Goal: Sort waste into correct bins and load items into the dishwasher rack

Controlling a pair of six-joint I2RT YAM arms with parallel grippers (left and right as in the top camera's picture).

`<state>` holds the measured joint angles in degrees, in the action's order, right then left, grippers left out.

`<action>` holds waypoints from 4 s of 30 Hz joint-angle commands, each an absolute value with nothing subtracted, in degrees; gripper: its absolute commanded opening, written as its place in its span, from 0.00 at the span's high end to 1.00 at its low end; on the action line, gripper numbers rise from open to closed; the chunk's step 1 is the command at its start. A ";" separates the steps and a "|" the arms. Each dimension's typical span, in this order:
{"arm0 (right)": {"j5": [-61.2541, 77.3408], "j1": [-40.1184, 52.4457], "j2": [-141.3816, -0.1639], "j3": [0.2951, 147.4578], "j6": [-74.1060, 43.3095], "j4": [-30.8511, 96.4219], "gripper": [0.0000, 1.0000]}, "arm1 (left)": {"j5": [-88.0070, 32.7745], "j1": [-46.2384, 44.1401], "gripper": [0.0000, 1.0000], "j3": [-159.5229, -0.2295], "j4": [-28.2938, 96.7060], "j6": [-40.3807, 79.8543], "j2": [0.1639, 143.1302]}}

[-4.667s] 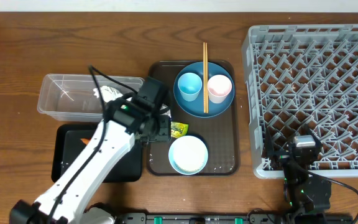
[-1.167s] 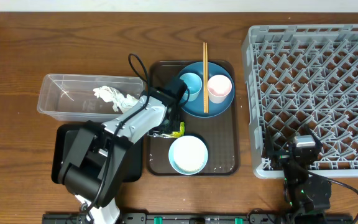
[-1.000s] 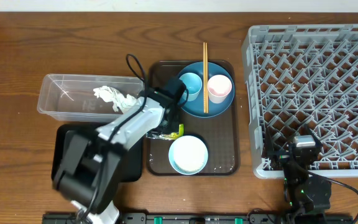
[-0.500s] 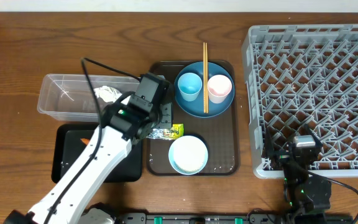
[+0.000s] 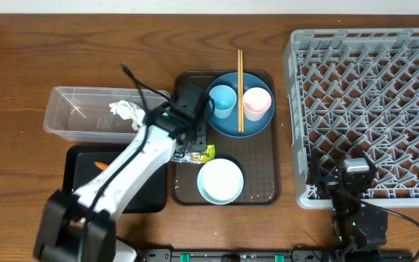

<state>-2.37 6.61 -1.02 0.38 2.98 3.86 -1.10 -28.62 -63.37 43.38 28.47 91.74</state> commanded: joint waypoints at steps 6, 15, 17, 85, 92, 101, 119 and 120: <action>-2.76 6.28 -0.93 0.32 3.29 4.08 0.01 | -0.82 -28.71 0.52 -62.72 44.23 29.69 99.04; -2.79 6.28 -0.93 0.32 3.29 4.08 0.01 | -0.82 -28.84 0.54 -62.67 43.18 29.67 103.02; -2.79 6.28 -0.93 0.32 3.29 4.08 0.01 | -0.82 -28.97 0.54 -62.17 42.61 29.69 103.33; -2.76 6.28 -0.93 0.32 3.29 4.08 0.01 | 15.00 2.98 0.15 -62.30 31.46 29.21 86.46; -2.76 6.28 -0.93 0.32 3.29 4.08 0.01 | -4.75 2.76 0.14 -62.83 34.24 29.21 75.81; -2.79 6.28 -0.93 0.32 3.29 4.08 0.01 | -32.53 -3.40 0.14 -62.81 55.94 28.08 61.93; -2.79 6.28 -0.93 0.32 3.29 4.08 0.01 | -15.88 -25.32 0.14 -59.35 67.70 28.93 60.62; -2.76 6.28 -0.93 0.32 3.29 4.08 0.01 | -15.27 -25.71 0.14 -59.33 67.70 29.04 60.64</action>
